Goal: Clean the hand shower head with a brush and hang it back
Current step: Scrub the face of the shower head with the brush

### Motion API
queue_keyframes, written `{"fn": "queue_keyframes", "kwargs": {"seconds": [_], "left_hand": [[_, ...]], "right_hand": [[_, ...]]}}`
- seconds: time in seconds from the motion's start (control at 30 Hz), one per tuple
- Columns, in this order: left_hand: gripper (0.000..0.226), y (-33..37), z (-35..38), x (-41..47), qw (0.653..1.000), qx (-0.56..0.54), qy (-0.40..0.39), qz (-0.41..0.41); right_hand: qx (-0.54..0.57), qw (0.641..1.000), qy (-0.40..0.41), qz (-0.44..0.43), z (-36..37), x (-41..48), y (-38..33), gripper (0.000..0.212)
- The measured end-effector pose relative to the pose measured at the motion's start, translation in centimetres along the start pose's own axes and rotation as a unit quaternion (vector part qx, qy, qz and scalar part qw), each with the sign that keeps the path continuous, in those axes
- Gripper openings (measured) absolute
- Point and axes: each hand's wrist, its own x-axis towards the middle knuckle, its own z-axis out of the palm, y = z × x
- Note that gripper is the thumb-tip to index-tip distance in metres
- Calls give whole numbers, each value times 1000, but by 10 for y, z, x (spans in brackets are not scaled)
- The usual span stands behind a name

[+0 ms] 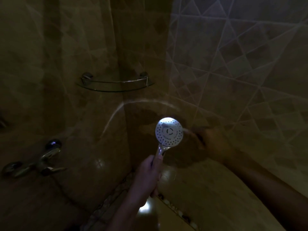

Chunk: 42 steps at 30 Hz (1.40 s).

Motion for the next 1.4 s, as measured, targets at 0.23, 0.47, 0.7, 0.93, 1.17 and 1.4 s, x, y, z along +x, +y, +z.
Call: {"fn": "queue_keyframes", "kwargs": {"seconds": [0.23, 0.47, 0.7, 0.93, 1.17, 1.4], "left_hand": [[37, 7, -44, 13, 999, -12, 44, -6], [29, 26, -114, 28, 991, -80, 108, -19], [31, 40, -170, 52, 978, -129, 161, -7], [33, 44, -209, 69, 975, -123, 185, 13], [36, 39, -227, 78, 976, -119, 182, 8], [32, 41, -228, 79, 975, -134, 175, 0]], "right_hand": [[26, 991, 69, 109, 12, 82, -17, 27], [5, 998, 36, 50, 23, 207, -75, 23], [4, 998, -28, 50, 47, 328, -112, 20], [-49, 992, -87, 82, 81, 378, -110, 25], [-30, 989, -88, 117, 96, 386, -97, 23], [-18, 986, -85, 142, 101, 386, -95, 24]]}}
